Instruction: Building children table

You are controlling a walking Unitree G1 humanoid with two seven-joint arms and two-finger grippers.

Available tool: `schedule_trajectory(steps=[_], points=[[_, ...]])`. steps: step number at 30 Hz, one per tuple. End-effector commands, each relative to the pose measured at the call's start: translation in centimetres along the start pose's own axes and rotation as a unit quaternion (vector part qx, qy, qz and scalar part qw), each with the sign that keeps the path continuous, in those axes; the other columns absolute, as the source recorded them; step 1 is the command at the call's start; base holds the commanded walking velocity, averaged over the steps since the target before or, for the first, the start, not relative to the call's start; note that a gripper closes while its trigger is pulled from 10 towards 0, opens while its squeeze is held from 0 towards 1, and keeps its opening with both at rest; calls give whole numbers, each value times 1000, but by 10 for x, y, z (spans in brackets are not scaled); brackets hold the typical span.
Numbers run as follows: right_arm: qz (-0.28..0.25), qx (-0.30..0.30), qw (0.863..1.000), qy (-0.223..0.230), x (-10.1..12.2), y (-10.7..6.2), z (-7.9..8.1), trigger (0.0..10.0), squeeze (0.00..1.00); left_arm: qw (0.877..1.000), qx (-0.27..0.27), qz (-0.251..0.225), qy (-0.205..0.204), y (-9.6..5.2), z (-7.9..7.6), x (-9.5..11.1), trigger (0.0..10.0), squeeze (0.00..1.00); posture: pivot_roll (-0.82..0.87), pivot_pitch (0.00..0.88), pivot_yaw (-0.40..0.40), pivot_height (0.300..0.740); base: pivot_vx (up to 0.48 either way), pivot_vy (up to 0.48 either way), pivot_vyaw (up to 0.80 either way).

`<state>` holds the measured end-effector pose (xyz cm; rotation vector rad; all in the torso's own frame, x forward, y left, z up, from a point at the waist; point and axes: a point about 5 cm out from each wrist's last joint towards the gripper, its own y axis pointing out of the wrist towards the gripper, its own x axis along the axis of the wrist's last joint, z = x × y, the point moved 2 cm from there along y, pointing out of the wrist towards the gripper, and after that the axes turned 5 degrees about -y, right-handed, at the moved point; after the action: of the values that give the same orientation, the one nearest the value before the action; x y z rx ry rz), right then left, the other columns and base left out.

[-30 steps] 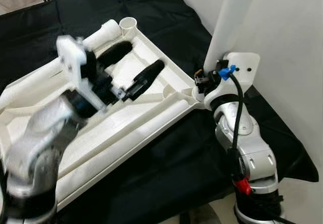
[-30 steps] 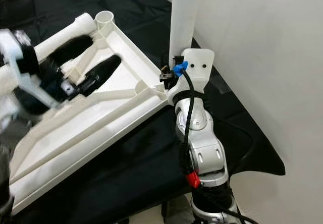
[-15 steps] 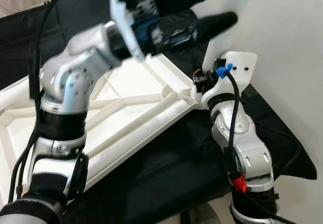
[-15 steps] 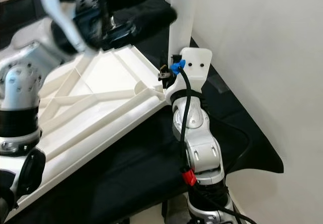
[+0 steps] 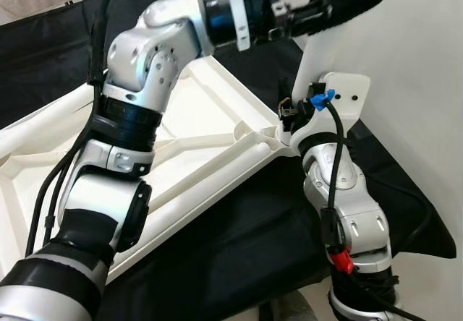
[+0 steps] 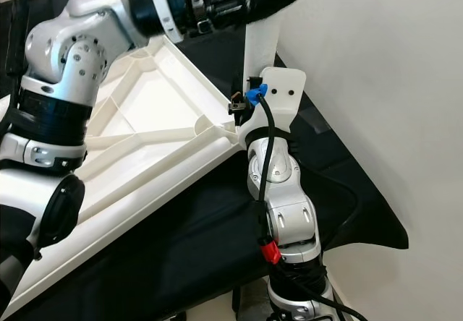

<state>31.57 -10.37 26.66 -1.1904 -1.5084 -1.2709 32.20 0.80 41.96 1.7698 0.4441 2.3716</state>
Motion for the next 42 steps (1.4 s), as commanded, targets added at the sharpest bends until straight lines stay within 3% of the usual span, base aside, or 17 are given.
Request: schedule_trajectory(steps=[1, 17, 18, 21, 22, 24, 25, 27, 32, 35, 37, 38, 39, 40, 42], points=[[43, 21, 999, 5, -17, -1, 10, 10000, 0, 1000, -19, 8, 6, 6, -4, 0, 0, 0, 7, 261, 45, 740, 0, 0, 0], [25, 41, 999, 19, -9, 1, 12, 10000, 0, 999, -32, 22, 23, 8, 0, 0, 0, 0, 1, 275, 52, 740, 0, 0, 0], [14, 50, 998, 27, -6, 1, 12, 10000, 984, 999, -30, 23, 25, 8, 1, 0, 0, 0, 4, 277, 53, 740, 0, 0, 0], [2, 58, 998, 34, -3, 2, 11, 10000, 984, 999, -32, 25, 28, 8, 2, 0, 0, 0, 5, 277, 53, 740, 0, 0, 0], [-16, 85, 996, 34, 2, 5, 4, 10000, 1000, 999, -37, 26, 28, 8, 2, 0, 0, 0, 1, 283, 60, 740, 0, 0, 0], [-16, 85, 996, 34, 2, 5, 4, 10000, 1000, 999, -37, 26, 28, 8, 2, 0, 0, 0, 1, 283, 60, 740, 0, 0, 0], [-50, 132, 990, 26, 13, 9, -11, 10000, 1000, 998, -47, 28, 28, 9, 0, -1, 0, 0, -3, 285, 62, 740, 0, 0, 0], [-68, 165, 984, 25, 21, 11, -17, 10000, 1000, 998, -52, 29, 28, 10, -2, -3, 0, 0, -3, 287, 65, 740, 0, 0, 0], [-86, 212, 973, 4, 30, 13, -22, 10000, 1000, 998, -57, 31, 27, 12, -3, -4, 0, 0, -2, 290, 67, 740, 0, 0, 0], [-95, 291, 951, -42, 35, 12, -28, 10000, 980, 997, -65, 33, 26, 13, -4, -5, 0, 0, 9, 288, 69, 740, 0, 0, 0], [-97, 304, 947, -47, 35, 12, -29, 10000, 980, 997, -67, 33, 26, 13, -4, -6, 0, 0, 9, 288, 69, 740, 0, 0, 0], [-99, 312, 943, -56, 37, 12, -31, 10000, 749, 997, -69, 34, 26, 13, -4, -6, 0, 0, 9, 288, 69, 740, 0, 0, 0], [-99, 312, 943, -56, 37, 12, -31, 10000, 749, 997, -69, 34, 26, 13, -4, -6, 0, 0, 9, 288, 69, 740, 0, 0, 0], [-105, 360, 925, -69, 39, 9, -31, 10000, 0, 996, -74, 37, 25, 14, -6, -7, 0, 0, 17, 278, 74, 740, 0, 0, 0], [-114, 444, 884, -92, 43, 4, -34, 10000, 0, 995, -83, 40, 26, 17, -8, -8, 0, 0, 27, 279, 75, 740, 0, 0, 0]])
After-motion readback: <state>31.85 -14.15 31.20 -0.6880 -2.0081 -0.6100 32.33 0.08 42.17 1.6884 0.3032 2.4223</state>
